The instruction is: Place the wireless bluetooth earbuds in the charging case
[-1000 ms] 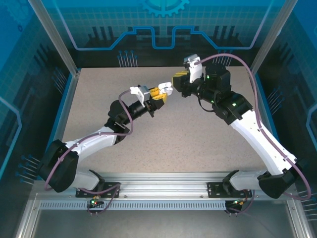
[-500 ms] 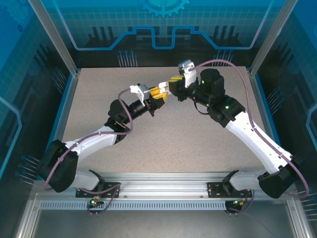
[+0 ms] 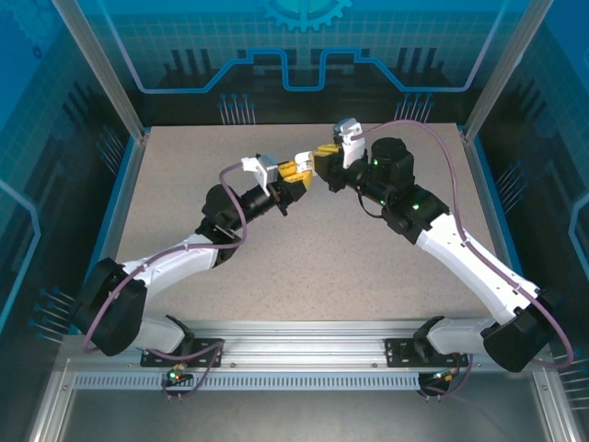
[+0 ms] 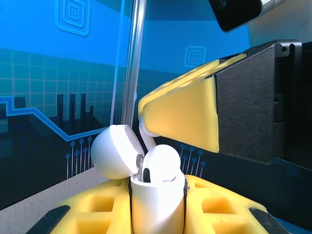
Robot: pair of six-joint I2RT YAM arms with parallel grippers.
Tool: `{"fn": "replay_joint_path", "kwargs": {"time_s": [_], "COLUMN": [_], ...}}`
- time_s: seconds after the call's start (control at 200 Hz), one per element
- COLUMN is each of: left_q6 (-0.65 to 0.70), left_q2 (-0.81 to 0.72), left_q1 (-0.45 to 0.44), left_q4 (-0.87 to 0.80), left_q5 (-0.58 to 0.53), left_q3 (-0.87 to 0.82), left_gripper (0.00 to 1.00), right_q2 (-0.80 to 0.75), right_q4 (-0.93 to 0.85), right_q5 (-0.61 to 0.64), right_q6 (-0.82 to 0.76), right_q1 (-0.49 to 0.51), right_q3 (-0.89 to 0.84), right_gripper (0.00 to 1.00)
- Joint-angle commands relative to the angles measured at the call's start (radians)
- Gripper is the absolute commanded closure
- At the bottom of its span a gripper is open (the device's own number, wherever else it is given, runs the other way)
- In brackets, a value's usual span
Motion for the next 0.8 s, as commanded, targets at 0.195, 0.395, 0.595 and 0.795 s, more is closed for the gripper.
{"fn": "replay_joint_path", "kwargs": {"time_s": [0.195, 0.395, 0.595, 0.795], "left_q6": [-0.054, -0.054, -0.048, -0.039], "left_q2": [0.017, 0.019, 0.016, 0.013], "left_q1": [-0.008, -0.01, -0.011, -0.011], "left_q4": [0.031, 0.03, 0.037, 0.038], "left_q5": [-0.012, -0.021, -0.043, -0.055], "left_q3": [0.041, 0.042, 0.042, 0.04], "left_gripper": [1.0, 1.0, 1.0, 1.0], "right_q2": [-0.012, -0.008, -0.015, -0.021], "right_q4": [0.066, 0.067, 0.061, 0.054], "right_q5": [0.021, 0.008, 0.005, 0.002], "right_q6": [0.026, 0.04, 0.051, 0.061], "right_q1": [0.004, 0.0, -0.002, -0.004], "right_q3": [-0.012, -0.018, -0.038, -0.056], "right_gripper": [0.83, 0.83, 0.83, 0.84]}}
